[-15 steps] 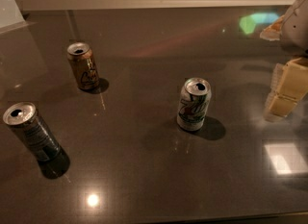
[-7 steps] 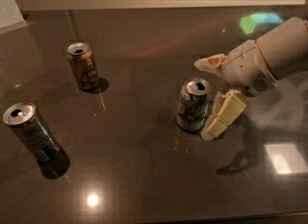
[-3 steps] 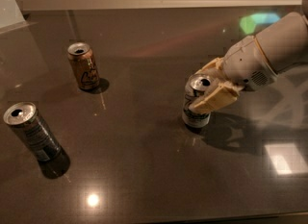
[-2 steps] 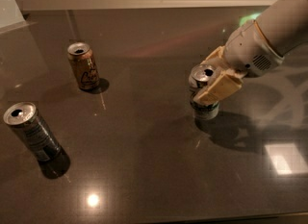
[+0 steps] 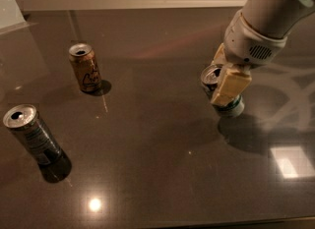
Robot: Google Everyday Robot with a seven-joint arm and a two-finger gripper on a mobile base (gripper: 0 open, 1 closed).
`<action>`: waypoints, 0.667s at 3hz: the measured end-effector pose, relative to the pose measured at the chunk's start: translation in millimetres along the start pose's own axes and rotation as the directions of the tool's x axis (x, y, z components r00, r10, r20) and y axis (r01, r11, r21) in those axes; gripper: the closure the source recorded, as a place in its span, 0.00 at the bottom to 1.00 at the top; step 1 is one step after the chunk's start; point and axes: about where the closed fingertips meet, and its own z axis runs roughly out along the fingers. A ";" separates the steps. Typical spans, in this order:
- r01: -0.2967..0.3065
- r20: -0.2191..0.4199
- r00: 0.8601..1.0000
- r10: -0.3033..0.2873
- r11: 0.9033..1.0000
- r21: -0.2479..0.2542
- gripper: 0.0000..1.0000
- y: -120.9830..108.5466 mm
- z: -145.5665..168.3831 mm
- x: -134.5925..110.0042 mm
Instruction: Knock 7up can over
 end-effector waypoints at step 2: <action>0.048 -0.198 0.979 -0.051 0.999 -0.018 0.83 -6.5 16.2 19.1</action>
Offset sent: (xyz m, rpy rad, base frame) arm 0.0075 -0.0239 -0.0321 -0.3025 0.0630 0.0489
